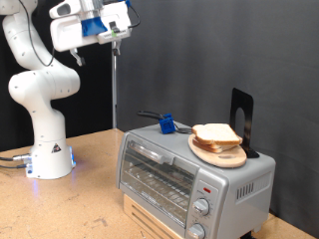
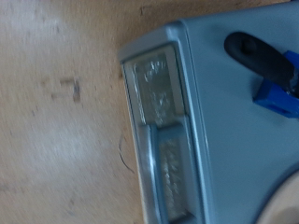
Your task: Make a piece of toast with the oven
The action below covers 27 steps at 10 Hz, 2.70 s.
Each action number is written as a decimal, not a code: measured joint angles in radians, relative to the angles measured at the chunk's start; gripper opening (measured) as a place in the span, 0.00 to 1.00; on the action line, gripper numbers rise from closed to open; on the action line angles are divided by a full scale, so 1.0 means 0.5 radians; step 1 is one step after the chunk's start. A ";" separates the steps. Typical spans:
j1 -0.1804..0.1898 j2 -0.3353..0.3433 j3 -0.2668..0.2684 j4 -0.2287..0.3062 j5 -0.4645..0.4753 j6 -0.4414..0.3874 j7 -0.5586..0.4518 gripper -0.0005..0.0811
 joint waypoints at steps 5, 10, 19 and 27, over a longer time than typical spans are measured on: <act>0.021 0.070 -0.026 -0.093 0.137 0.409 -0.121 0.99; 0.021 0.244 -0.028 -0.270 0.193 0.794 -0.103 0.99; 0.177 0.573 -0.204 -0.213 0.590 0.780 -0.568 0.99; 0.169 0.794 -0.115 -0.445 0.457 1.253 -0.494 0.99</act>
